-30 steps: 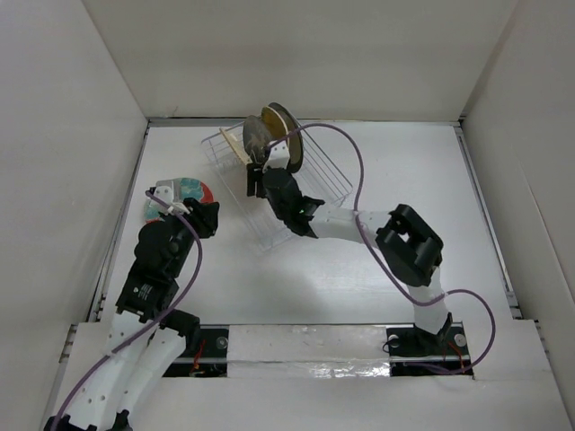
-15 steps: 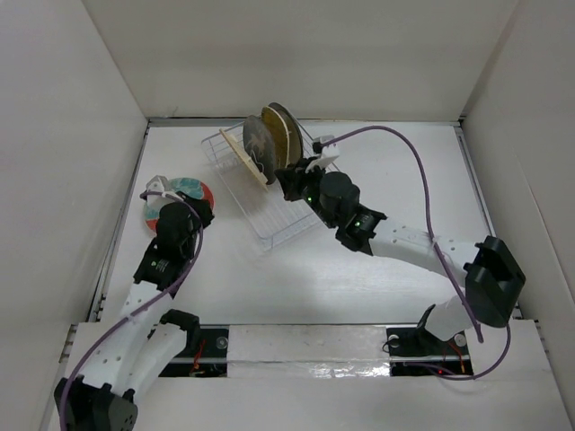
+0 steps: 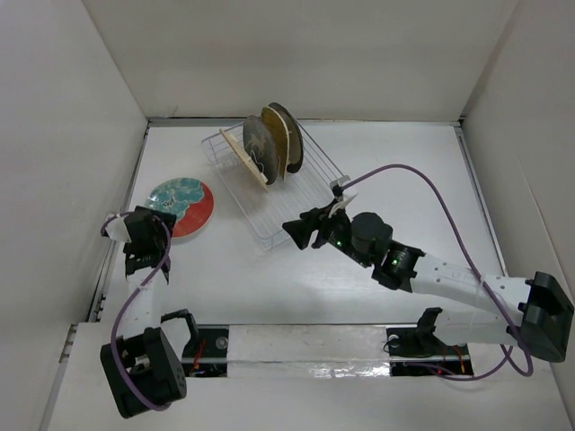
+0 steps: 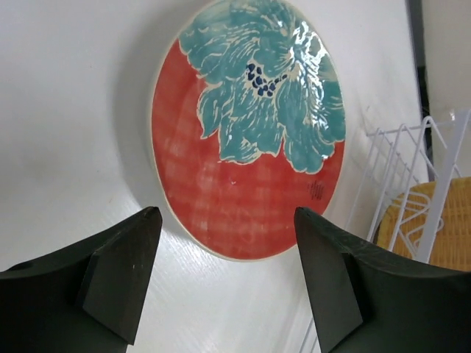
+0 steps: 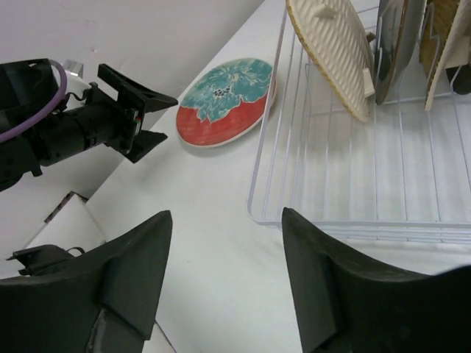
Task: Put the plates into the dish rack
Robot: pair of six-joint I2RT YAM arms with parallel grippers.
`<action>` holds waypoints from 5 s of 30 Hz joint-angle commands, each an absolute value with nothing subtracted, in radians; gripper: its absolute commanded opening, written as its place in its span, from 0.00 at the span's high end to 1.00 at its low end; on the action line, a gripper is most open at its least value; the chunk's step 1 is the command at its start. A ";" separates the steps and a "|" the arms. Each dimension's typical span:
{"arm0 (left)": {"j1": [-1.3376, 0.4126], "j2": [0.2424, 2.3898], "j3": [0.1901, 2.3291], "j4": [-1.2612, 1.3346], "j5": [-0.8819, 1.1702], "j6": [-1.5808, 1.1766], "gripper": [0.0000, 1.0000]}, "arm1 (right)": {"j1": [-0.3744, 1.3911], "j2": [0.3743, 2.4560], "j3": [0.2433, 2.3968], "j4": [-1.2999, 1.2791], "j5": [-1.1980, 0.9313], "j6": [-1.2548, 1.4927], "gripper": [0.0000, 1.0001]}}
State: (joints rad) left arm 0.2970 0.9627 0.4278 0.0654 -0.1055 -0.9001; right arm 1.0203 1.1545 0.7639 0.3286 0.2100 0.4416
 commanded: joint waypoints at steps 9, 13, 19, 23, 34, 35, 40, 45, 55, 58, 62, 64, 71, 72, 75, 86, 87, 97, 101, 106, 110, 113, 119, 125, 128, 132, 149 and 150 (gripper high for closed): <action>0.383 1.072 0.341 0.211 -0.037 -0.966 0.37 | 1.019 1.124 0.729 0.359 0.123 0.436 0.31; 0.383 1.164 0.324 0.319 -0.005 -1.000 0.39 | 1.019 1.138 0.727 0.371 0.098 0.439 0.31; 0.383 1.255 0.330 0.434 0.028 -1.020 0.44 | 1.000 1.125 0.715 0.391 0.087 0.454 0.33; 0.383 1.307 0.314 0.526 0.067 -1.072 0.50 | 0.970 1.094 0.686 0.406 0.083 0.477 0.35; 0.383 1.214 0.207 0.695 0.100 -1.117 1.00 | 0.951 1.040 0.680 0.370 0.129 0.462 0.51; 0.383 1.172 0.195 0.681 0.088 -1.121 1.00 | 0.951 1.035 0.680 0.368 0.132 0.457 0.51; 0.393 0.797 0.202 0.476 0.043 -1.097 1.00 | 0.951 1.017 0.692 0.356 0.112 0.442 0.73; 0.402 0.585 0.303 0.316 0.055 -1.023 1.00 | 0.951 1.038 0.770 0.325 0.068 0.446 1.00; 0.356 0.477 0.458 0.203 0.196 -0.931 1.00 | 0.951 1.264 1.013 0.307 -0.095 0.472 0.22; 0.332 0.488 0.543 0.167 0.276 -0.893 1.00 | 0.942 1.365 1.098 0.299 -0.119 0.476 0.11; 0.275 0.497 0.607 0.167 0.375 -0.844 1.00 | 0.890 1.482 1.207 0.273 -0.147 0.474 0.08; 0.238 0.508 0.646 0.137 0.449 -0.821 1.00 | 0.858 1.538 1.265 0.211 -0.159 0.442 0.07; 0.166 0.485 0.715 0.121 0.526 -0.776 1.00 | 0.721 1.655 1.393 0.118 -0.248 0.410 0.05; 0.155 0.488 0.719 0.124 0.540 -0.778 1.00 | 0.712 1.663 1.396 0.114 -0.250 0.408 0.04; 0.146 0.491 0.724 0.133 0.572 -0.782 1.00 | 0.686 1.696 1.397 0.114 -0.287 0.414 0.04; 0.137 0.525 0.675 0.275 0.741 -0.835 1.00 | 0.686 1.760 1.307 0.467 -0.774 0.552 0.71; 0.137 0.526 0.683 0.267 0.739 -0.821 1.00 | 0.686 1.755 1.278 0.504 -0.796 0.570 0.80; 0.124 0.517 0.765 -0.024 0.513 -0.545 0.45 | 0.687 1.599 1.326 0.458 -0.592 0.542 1.00; 0.077 0.465 0.787 -0.147 0.245 -0.393 0.31 | 0.747 1.577 1.495 0.217 -0.164 0.367 1.00; -0.001 0.384 0.753 -0.179 0.077 -0.341 0.32 | 0.807 1.650 1.699 0.105 0.154 0.226 1.00; -0.029 0.336 0.698 -0.187 0.058 -0.331 0.35 | 0.854 1.777 1.845 0.060 0.371 0.103 1.00; -0.038 0.310 0.649 -0.169 0.081 -0.339 0.36 | 0.894 1.851 1.954 0.067 0.578 -0.035 1.00; -0.069 0.291 0.614 -0.153 0.114 -0.351 0.38 | 0.917 2.069 2.202 0.055 0.738 -0.178 1.00; -0.069 0.291 0.606 -0.153 0.114 -0.356 0.38 | 0.936 2.193 2.298 0.041 0.761 -0.203 1.00; -0.069 0.290 0.604 -0.152 0.114 -0.356 0.38 | 0.945 2.232 2.313 0.037 0.761 -0.199 1.00; -0.069 0.288 0.603 -0.150 0.115 -0.357 0.38 | 0.954 2.263 2.327 0.037 0.756 -0.189 1.00; -0.069 0.296 0.592 -0.149 0.110 -0.364 0.38 | 0.963 2.286 2.169 0.075 0.683 -0.002 0.55; -0.069 0.296 0.592 -0.147 0.110 -0.364 0.38 | 0.963 2.272 2.157 0.078 0.677 -0.002 0.52</action>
State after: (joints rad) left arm -0.0654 0.2977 0.6014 -0.2054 0.1040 -0.3607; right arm 0.9516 2.3711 2.1735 -0.0559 0.6987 -0.0433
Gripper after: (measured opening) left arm 0.621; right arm 0.466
